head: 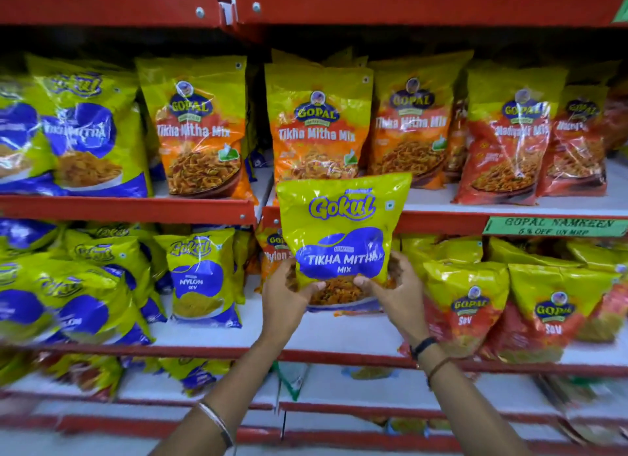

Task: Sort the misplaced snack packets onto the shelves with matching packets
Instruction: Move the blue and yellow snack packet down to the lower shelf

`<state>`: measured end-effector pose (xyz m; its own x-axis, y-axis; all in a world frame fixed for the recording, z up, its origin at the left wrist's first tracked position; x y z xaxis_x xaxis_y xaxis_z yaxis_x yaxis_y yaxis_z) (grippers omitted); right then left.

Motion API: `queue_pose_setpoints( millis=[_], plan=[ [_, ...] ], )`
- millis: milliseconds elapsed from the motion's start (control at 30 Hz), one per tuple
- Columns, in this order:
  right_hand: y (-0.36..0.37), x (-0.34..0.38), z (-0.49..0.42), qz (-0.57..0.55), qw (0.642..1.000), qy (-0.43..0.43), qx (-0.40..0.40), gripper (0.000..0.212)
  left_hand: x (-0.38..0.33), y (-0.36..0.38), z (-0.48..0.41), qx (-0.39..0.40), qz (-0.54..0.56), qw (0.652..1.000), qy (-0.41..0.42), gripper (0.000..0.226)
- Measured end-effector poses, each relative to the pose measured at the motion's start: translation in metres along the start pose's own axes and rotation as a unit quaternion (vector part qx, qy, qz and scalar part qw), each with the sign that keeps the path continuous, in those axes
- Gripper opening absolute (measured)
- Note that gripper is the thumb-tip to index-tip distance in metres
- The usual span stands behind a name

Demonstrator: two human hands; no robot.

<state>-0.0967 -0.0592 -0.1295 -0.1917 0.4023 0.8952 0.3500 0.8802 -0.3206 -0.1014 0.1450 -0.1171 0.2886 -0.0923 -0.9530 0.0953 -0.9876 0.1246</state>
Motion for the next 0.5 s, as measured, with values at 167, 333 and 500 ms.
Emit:
queue_pose_setpoints(
  millis=[167,333,500],
  plan=[
    [0.042,-0.034,0.031,0.019,0.998,0.044,0.049,0.058,0.046,-0.036,0.018,-0.017,-0.027,0.998,-0.061,0.052],
    [0.078,-0.063,0.037,0.061,0.99,0.089,0.093,0.058,0.088,-0.061,0.013,-0.025,-0.055,0.991,-0.119,0.047],
    [0.116,-0.084,0.021,0.072,0.981,0.132,0.124,0.054,0.118,-0.071,-0.015,-0.041,-0.076,0.983,-0.164,0.044]
  ],
)
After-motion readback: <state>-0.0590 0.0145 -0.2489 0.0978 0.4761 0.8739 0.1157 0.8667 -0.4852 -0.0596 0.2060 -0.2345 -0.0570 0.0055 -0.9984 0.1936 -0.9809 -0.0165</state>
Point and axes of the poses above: each hand's wrist, its own z-axis away from the middle knuckle, its own y-axis out of the palm, x = y × z, the point moved 2 cm from there along -z, towards the middle knuckle, and after that the axes turned 14 degrees about z, right-handed, at the moved point
